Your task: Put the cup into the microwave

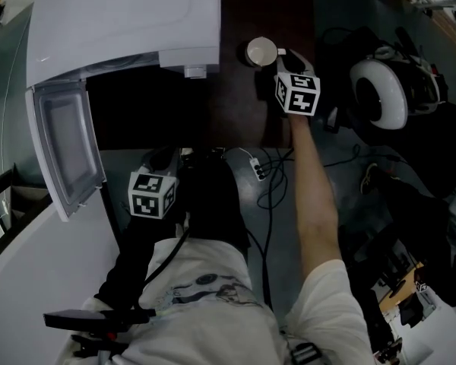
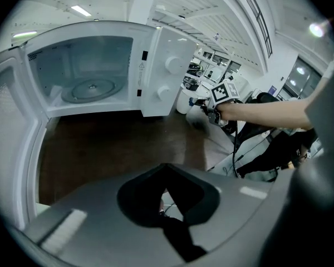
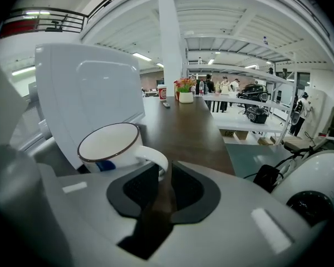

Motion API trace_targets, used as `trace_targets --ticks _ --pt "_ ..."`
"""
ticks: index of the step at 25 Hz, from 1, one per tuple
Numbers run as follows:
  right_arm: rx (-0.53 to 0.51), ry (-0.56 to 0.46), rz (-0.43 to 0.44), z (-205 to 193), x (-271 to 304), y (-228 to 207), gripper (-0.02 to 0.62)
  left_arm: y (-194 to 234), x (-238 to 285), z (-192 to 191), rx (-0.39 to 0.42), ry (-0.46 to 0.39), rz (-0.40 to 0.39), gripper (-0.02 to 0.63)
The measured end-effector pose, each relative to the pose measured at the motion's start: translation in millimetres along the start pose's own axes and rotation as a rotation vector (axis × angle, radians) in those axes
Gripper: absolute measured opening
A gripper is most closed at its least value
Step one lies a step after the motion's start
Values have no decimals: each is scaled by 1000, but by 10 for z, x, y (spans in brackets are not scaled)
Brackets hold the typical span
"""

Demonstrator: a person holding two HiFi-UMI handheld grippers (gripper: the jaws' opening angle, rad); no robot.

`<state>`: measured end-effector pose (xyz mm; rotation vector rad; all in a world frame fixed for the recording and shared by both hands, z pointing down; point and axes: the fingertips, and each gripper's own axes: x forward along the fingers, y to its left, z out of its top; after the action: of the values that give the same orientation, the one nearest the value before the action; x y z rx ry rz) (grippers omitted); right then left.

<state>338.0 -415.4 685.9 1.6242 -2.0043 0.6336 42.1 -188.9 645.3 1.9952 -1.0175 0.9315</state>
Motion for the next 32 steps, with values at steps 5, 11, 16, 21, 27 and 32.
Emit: trace_targets --ticks 5,11,16,21,27,32 --pt "-10 -40 6 16 -16 44 44 36 -10 -71 -5 15 8 0" --pt "52 -43 15 -44 -113 105 40 62 -28 -106 -6 14 8 0" --pt "99 -40 30 -124 -335 213 40 115 -90 -61 -5 -16 35 0" --pt "128 -61 32 -124 -781 467 41 130 -221 -5 -18 -53 37 0" --pt "125 -109 62 86 -1230 901 41 170 -290 59 -58 -93 22 0" --pt "102 -104 118 122 -1462 1407 41 303 -393 -48 -110 -107 40 0"
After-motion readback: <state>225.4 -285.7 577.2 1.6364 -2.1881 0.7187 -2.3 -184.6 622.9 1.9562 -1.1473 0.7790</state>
